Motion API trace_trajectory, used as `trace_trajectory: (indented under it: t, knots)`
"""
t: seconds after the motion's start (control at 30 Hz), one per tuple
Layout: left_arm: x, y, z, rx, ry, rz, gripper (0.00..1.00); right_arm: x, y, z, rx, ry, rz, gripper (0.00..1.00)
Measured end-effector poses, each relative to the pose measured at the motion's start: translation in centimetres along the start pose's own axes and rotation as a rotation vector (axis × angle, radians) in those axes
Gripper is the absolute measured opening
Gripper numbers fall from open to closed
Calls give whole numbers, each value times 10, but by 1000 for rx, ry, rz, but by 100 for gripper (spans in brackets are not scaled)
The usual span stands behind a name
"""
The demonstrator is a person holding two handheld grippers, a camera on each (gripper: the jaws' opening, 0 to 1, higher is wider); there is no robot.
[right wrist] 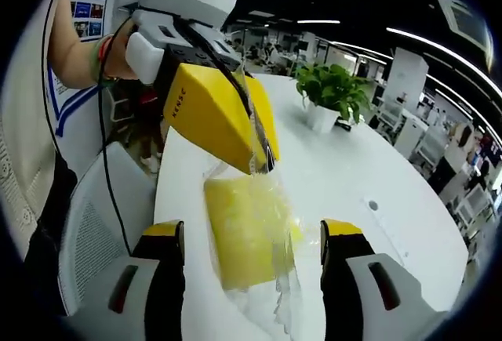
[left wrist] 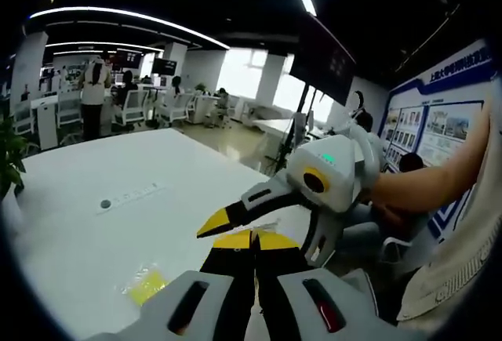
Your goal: Compare the silicone blocks by pressing each to a similar depth, holding the contact briefly, and releasing to observe deformation and rebound differences across the visible hardness samples.
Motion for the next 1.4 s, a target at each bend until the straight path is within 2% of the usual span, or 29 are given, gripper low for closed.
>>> trace_trajectory:
  t: [0.33,0.7,0.87,1.0,1.17,1.3,1.4]
  knots:
    - [5,4,8,-58,-14,-4,0,-19,1,-3,53,91,-87,74]
    - [17,10,10,-87,-21,17,0,-36,25,1,148,150,-124,81]
    - [27,12,10,-100,-21,24,0,-45,36,-1,196,217,-166,85]
    - [33,13,12,-116,-23,26,0,-55,46,-2,276,251,-203,91]
    - [41,15,14,-127,-27,32,0,-69,55,-4,304,320,-236,95]
    - [48,17,16,-138,-33,35,0,-78,60,-1,345,340,-269,96]
    - [51,17,17,-150,-34,37,0,-82,65,5,346,355,-259,95]
Point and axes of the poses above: the point that each gripper's makers call its tool centre point, and the gripper's own axes: x roughly forward along the fingers, z roughly to its left, y roughly out of its underside, the point moved 6 cm from there along -x, roughly backward along the fingers, and after that the axes turned 11 degrees about x, right-handed, at the moved point
